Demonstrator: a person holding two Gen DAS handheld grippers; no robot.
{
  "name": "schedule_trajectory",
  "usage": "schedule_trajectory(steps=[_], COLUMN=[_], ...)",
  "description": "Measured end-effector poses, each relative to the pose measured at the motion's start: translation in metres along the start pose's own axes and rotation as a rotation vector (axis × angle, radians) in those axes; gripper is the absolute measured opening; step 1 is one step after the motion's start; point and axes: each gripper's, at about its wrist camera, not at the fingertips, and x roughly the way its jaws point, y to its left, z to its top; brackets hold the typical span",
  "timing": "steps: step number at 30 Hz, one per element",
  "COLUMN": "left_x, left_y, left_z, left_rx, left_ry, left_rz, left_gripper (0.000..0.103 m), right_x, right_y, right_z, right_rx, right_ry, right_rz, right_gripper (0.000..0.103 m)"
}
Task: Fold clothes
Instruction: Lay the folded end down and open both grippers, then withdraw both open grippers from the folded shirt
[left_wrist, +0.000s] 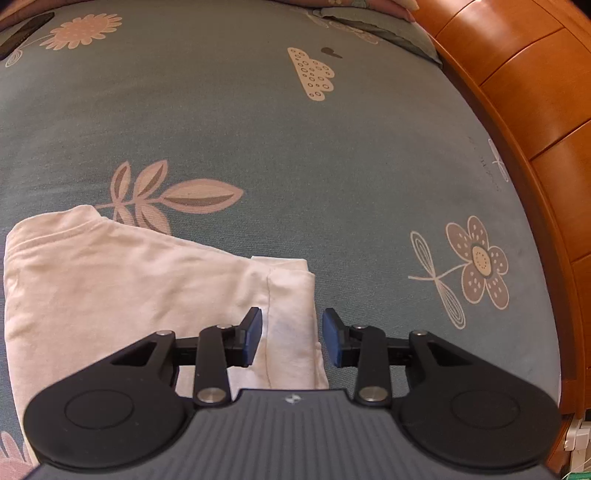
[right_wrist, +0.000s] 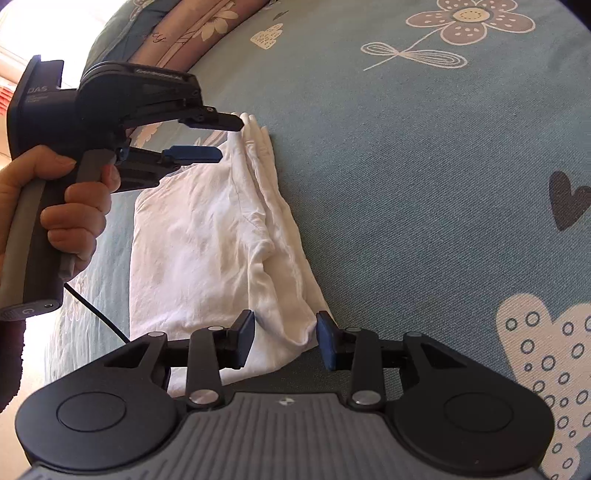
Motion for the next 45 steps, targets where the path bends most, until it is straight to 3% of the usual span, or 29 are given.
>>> schedule_trajectory(steps=[4, 7, 11, 13, 14, 16, 17, 18, 21, 23, 29, 32, 34, 39, 43, 45], left_x=[-0.019, -0.031, -0.044, -0.048, -0.051, -0.057, -0.060, -0.063, -0.068, -0.068, -0.056, -0.048, -0.043, -0.044, -0.035, -0.037], left_y=[0.011, 0.021, 0.036, 0.042, 0.046, 0.054, 0.058, 0.062, 0.071, 0.075, 0.088, 0.097, 0.105, 0.118, 0.121, 0.120], left_z=[0.000, -0.008, -0.035, -0.050, -0.057, -0.072, -0.076, -0.080, -0.081, -0.077, -0.055, -0.048, -0.045, -0.046, -0.043, -0.042], left_rx=[0.061, 0.141, 0.299, 0.365, 0.386, 0.427, 0.432, 0.431, 0.425, 0.428, 0.419, 0.400, 0.379, 0.363, 0.379, 0.380], left_ry=[-0.042, -0.043, -0.040, -0.043, -0.044, -0.046, -0.051, -0.064, -0.125, -0.165, -0.252, -0.247, -0.235, -0.233, -0.202, -0.217], left_rz=[0.004, 0.004, 0.070, 0.113, 0.124, 0.145, 0.145, 0.139, 0.113, 0.105, 0.065, 0.065, 0.072, 0.059, 0.068, 0.080], left_gripper=[0.035, 0.042, 0.046, 0.047, 0.047, 0.048, 0.048, 0.048, 0.050, 0.057, 0.057, 0.057, 0.057, 0.058, 0.058, 0.058], right_x=[-0.011, -0.018, -0.022, -0.023, -0.022, -0.013, -0.006, -0.001, 0.016, 0.028, 0.063, 0.074, 0.081, 0.082, 0.094, 0.089], right_y=[-0.004, 0.001, 0.017, 0.026, 0.031, 0.043, 0.050, 0.054, 0.068, 0.076, 0.086, 0.088, 0.088, 0.091, 0.084, 0.081], right_z=[0.006, 0.011, 0.024, 0.030, 0.033, 0.042, 0.049, 0.055, 0.076, 0.091, 0.121, 0.125, 0.127, 0.136, 0.142, 0.143], right_rx=[-0.017, -0.067, -0.171, -0.218, -0.240, -0.282, -0.307, -0.325, -0.383, -0.414, -0.443, -0.451, -0.447, -0.425, -0.403, -0.368], right_ry=[-0.018, -0.033, -0.070, -0.092, -0.107, -0.110, -0.095, -0.093, -0.112, -0.132, -0.112, -0.085, -0.065, -0.081, -0.032, -0.048], right_rz=[-0.044, -0.074, -0.110, -0.117, -0.118, -0.135, -0.144, -0.146, -0.160, -0.172, -0.226, -0.210, -0.201, -0.160, -0.212, -0.217], right_gripper=[0.044, 0.049, 0.066, 0.067, 0.066, 0.049, 0.023, 0.017, 0.021, 0.024, 0.027, 0.025, 0.013, 0.008, 0.013, 0.024])
